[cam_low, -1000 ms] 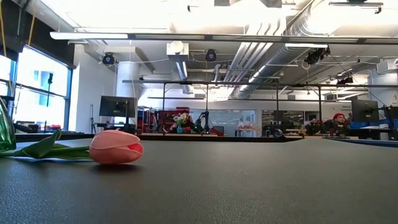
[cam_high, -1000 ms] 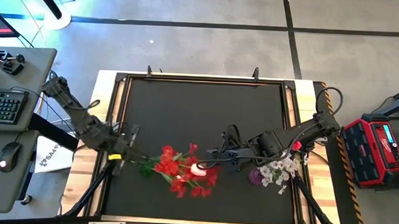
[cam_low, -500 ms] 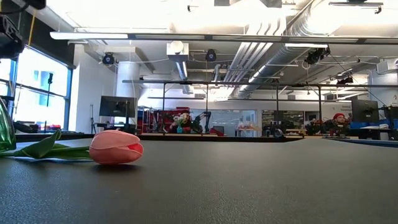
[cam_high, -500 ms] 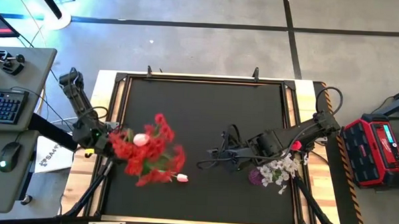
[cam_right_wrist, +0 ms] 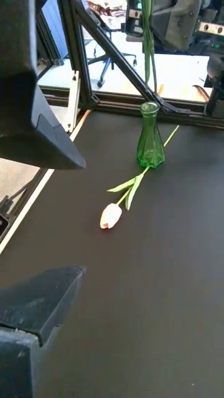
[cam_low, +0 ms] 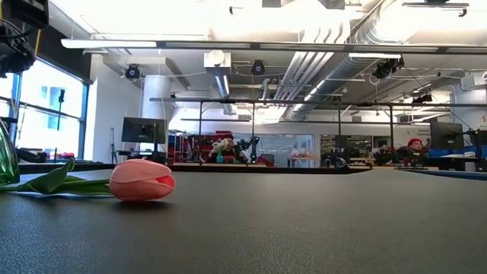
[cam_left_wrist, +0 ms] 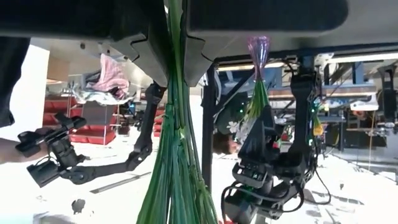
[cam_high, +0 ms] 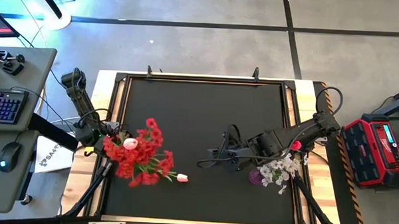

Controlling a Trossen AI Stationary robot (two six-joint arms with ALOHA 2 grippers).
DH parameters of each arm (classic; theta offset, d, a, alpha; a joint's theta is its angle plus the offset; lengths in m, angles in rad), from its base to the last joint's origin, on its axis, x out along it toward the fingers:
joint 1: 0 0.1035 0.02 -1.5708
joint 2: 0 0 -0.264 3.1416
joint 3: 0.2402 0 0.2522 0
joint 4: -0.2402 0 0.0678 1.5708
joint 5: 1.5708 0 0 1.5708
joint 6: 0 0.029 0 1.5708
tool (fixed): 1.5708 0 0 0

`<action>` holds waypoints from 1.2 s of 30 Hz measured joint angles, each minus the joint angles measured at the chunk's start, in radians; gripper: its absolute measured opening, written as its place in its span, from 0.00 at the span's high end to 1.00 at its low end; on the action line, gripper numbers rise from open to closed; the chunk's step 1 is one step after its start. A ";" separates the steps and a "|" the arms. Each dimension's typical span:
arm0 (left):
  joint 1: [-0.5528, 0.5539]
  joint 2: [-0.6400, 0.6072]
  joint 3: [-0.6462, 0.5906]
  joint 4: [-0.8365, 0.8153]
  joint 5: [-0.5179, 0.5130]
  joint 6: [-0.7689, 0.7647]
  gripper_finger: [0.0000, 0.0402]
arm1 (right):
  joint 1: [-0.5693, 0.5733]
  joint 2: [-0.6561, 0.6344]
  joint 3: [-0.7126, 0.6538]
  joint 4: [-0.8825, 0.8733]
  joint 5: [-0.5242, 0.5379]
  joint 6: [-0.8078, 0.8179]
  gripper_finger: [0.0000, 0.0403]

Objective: Sort flowers into vase by color
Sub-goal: Adjust the green vase

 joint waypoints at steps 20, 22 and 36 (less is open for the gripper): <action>0.023 0.047 0.000 0.005 -0.158 -0.130 1.00 | -0.033 0.000 0.000 0.015 -0.038 -0.018 0.38; 0.023 0.045 0.010 0.075 -0.170 -0.094 1.00 | -0.033 0.002 0.000 0.078 0.003 -0.096 0.38; 0.044 0.053 0.122 0.131 -0.269 0.059 1.00 | -0.145 0.237 0.000 0.953 -0.057 -1.011 0.38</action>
